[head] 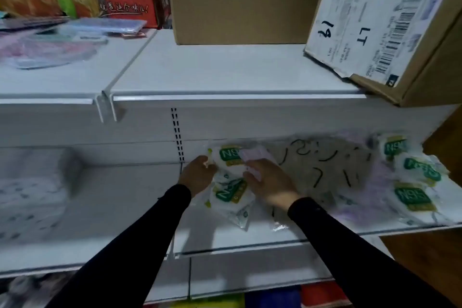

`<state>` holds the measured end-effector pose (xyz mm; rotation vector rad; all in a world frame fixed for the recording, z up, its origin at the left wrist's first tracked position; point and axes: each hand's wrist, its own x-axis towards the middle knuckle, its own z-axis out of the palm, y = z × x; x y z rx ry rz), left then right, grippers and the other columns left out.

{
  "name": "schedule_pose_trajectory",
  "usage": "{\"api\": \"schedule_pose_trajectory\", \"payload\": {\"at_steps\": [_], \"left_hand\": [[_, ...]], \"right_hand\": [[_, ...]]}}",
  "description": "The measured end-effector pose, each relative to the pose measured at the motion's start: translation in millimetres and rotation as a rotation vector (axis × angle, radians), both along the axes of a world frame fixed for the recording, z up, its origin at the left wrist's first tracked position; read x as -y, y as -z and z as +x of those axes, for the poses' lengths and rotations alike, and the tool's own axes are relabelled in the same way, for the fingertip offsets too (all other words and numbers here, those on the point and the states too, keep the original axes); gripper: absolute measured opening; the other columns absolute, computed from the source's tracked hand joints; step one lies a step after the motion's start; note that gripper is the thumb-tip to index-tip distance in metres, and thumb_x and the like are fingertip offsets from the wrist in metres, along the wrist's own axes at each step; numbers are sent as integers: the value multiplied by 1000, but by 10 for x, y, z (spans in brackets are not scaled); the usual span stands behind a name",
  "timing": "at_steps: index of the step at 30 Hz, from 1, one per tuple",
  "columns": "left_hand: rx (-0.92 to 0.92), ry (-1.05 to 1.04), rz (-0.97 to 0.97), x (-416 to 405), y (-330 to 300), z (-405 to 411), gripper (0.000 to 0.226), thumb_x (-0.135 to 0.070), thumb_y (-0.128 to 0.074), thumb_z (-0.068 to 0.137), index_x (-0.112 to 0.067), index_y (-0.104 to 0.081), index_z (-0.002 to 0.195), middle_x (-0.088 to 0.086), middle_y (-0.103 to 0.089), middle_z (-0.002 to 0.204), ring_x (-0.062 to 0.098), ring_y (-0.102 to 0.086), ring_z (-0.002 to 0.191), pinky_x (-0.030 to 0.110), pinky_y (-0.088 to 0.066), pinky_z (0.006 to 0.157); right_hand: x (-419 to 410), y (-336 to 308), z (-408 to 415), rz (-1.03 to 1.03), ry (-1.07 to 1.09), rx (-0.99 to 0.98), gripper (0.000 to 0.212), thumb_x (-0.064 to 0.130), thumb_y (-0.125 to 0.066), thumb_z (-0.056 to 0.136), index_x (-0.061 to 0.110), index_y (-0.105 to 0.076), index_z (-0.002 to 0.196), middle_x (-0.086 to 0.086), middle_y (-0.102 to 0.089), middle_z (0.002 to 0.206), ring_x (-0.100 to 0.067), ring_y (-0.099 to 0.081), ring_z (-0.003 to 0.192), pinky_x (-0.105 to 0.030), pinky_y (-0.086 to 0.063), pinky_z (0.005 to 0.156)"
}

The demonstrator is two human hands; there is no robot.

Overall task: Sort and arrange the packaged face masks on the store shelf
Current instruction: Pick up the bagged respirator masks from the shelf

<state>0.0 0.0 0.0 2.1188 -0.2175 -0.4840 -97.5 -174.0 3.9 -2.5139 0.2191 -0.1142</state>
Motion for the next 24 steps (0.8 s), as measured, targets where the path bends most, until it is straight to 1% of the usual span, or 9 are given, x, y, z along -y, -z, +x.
{"api": "schedule_pose_trajectory", "payload": {"at_steps": [2,4,7,9,11,13,15,20,24], "left_hand": [[36,-62,107,71,9,18,16,-30,-51,95,-20,-56,107,11,-56,125,25,-55,112,28,-43,95],[-3,-152,136,82,57,51,29,-28,-52,95,-5,-59,111,17,-58,126,30,-54,116,29,-41,89],[-76,-124,132,81,145,157,30,-26,-52,92,-10,-53,67,16,-64,86,29,-62,85,31,-45,73],[-138,-78,107,86,217,202,24,-22,-50,94,-11,-51,72,10,-56,79,23,-55,71,32,-48,71],[-272,-83,-40,92,215,178,11,-17,-51,94,-12,-54,84,7,-54,79,22,-52,76,32,-46,73],[-346,-91,-129,44,256,167,4,-14,-52,93,-11,-55,95,8,-54,82,24,-52,81,32,-46,76],[-382,-129,-198,-17,292,227,7,-13,-53,93,-9,-56,89,9,-53,78,21,-51,70,31,-47,71],[-552,-215,-426,-67,339,273,20,-11,-50,96,-11,-57,78,10,-55,73,18,-51,64,28,-44,64],[-488,-331,-515,-43,361,333,21,-16,-58,92,-8,-63,73,12,-57,73,20,-49,62,29,-44,63]], "right_hand": [[45,72,110,-85,-87,18,43,30,-50,99,6,-52,133,-11,-54,133,-25,-50,122,-22,-37,97],[51,174,193,-126,-148,-5,43,30,-50,98,5,-52,133,-13,-54,133,-28,-49,123,-32,-39,102],[23,306,342,-226,-187,32,46,27,-56,93,1,-54,130,-20,-55,132,-34,-50,122,-36,-40,105],[-15,404,436,-315,-205,52,48,24,-64,86,-2,-58,125,-24,-59,125,-39,-54,116,-43,-43,102],[-93,492,528,-467,-189,30,49,23,-72,77,1,-61,119,-21,-61,118,-39,-57,106,-45,-45,93],[-174,580,603,-639,-103,17,40,20,-77,63,10,-67,100,-12,-65,101,-33,-58,90,-40,-38,79],[-239,590,645,-693,-52,69,31,17,-81,52,16,-67,80,-5,-65,82,-27,-58,74,-35,-34,69],[-268,483,675,-557,39,231,14,17,-70,74,21,-72,87,-1,-71,84,-26,-60,71,-33,-40,64],[-301,463,631,-375,20,315,30,30,-42,93,21,-70,94,-1,-71,86,-26,-62,72,-37,-46,64]]}}
